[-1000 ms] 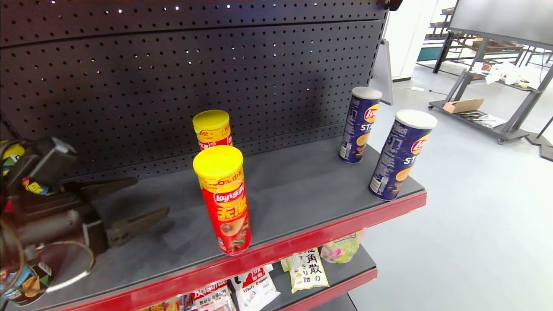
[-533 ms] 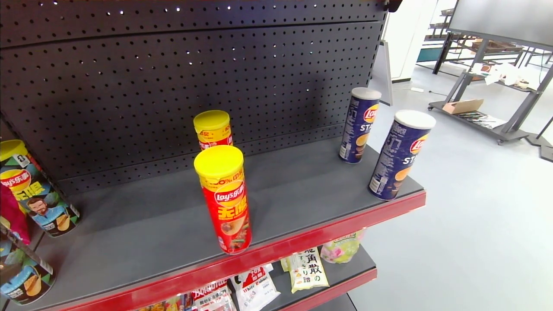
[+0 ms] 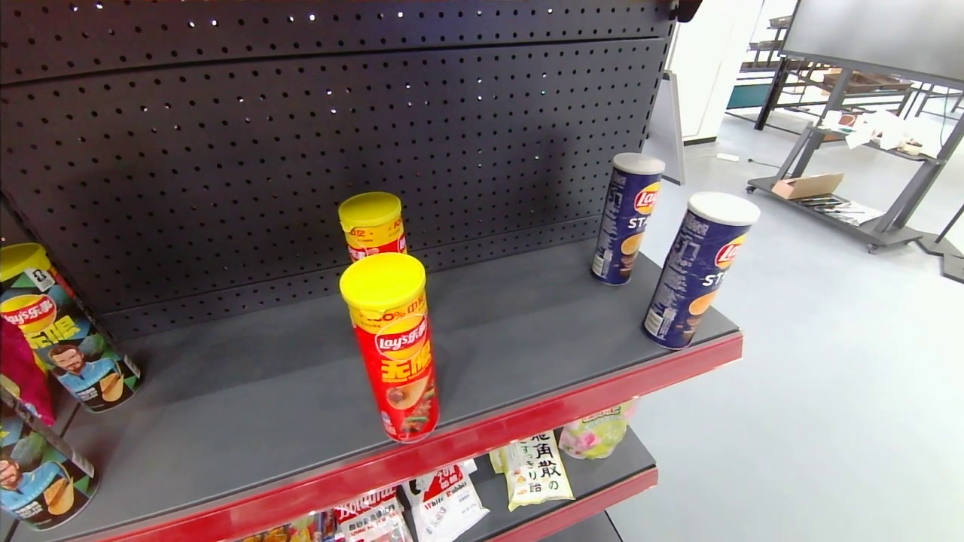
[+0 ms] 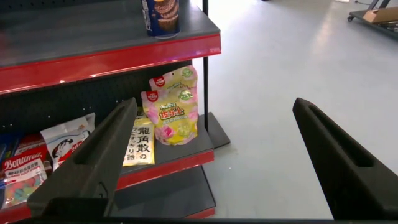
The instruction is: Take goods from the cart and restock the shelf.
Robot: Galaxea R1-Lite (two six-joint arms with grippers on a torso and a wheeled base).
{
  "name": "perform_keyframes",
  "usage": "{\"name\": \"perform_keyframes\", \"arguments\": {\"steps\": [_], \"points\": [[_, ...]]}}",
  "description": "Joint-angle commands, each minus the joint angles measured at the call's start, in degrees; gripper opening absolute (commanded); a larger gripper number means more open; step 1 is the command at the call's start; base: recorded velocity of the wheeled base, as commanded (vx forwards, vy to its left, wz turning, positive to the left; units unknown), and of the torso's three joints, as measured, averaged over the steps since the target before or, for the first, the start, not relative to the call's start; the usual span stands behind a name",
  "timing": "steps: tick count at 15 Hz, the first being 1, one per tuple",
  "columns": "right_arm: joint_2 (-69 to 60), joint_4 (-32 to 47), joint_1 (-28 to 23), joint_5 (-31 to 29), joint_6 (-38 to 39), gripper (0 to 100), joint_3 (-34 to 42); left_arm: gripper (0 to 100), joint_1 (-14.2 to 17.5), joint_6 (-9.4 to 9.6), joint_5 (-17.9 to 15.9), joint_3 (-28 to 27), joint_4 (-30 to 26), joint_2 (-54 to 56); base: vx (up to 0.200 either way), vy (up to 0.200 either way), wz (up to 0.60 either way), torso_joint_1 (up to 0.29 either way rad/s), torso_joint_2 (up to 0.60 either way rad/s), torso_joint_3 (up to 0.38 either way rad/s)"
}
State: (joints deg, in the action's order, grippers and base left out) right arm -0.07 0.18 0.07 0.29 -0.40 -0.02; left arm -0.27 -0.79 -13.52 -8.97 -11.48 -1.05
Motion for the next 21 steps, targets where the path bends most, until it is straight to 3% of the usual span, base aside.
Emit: {"name": "perform_keyframes", "arguments": {"steps": [1, 7, 9, 11, 12, 14, 16, 17, 18, 19, 21], "points": [[0.07, -0.01, 0.01, 0.06, -0.04, 100, -0.06, 100, 0.09, 0.27, 0.07, 2.82, 1.73, 0.78, 0.0, 0.0, 0.6, 0.002, 0.0, 0.002], [0.07, -0.01, 0.01, 0.06, 0.31, 100, 0.02, 100, 0.09, 0.62, -0.28, 3.96, 3.49, 0.87, 0.0, 0.0, 0.6, 0.003, 0.0, 0.005], [0.07, -0.09, 0.01, 0.23, 0.49, 100, 0.02, 100, 0.0, 0.88, -0.19, 4.14, 3.57, 0.87, 0.0, 0.0, 0.0, 0.0, 0.0, 0.0], [0.07, -0.01, 0.01, 0.23, 0.4, 100, 0.02, 100, 0.09, 2.64, 0.07, 4.14, 3.57, 0.87, 0.0, 0.0, 0.0, 0.0, 0.0, 0.0], [0.07, -0.01, 0.01, 0.23, 0.31, 100, 0.02, 100, 0.09, 2.73, 1.04, 4.14, 3.57, 0.87, 0.0, 0.0, 0.0, 0.0, 0.0, 0.0], [0.07, -1.33, 0.01, 2.26, 0.4, 100, -1.47, 100, 0.09, 1.93, 7.19, 4.14, 3.66, 0.87, 0.0, 0.0, 0.0, 0.0, 0.0, 0.0], [13.78, -2.47, 1.68, 5.42, 5.59, 100, -15.71, 100, 0.27, -0.17, 13.87, 4.23, 3.66, 0.87, 0.0, 0.0, 0.0, 0.0, 0.0, 0.0], [18.53, -2.38, 3.35, 7.44, 5.5, 100, -19.58, 100, 0.27, -0.35, 16.68, 4.14, 3.75, 0.87, 0.0, 0.0, 0.0, 0.0, 0.0, 0.0], [18.88, -2.38, 3.62, 7.97, 5.06, 100, -19.84, 100, 0.27, -0.35, 17.12, 4.23, 3.75, 0.87, 0.0, 0.0, 0.0, 0.0, 0.0, 0.0], [26.18, -2.47, 5.38, 13.24, -3.55, 100, -19.66, 100, 0.27, 0.09, 19.06, 4.84, 4.89, 0.87, 0.0, 0.0, 0.0, 0.0, 0.0, 0.0], [37.51, -3.17, 5.64, 13.51, -5.84, 100, -22.21, 100, 0.27, 0.79, 14.13, 8.88, 11.75, 0.87, 0.0, 0.0, 0.0, 0.0, 0.0, 0.0]]}}
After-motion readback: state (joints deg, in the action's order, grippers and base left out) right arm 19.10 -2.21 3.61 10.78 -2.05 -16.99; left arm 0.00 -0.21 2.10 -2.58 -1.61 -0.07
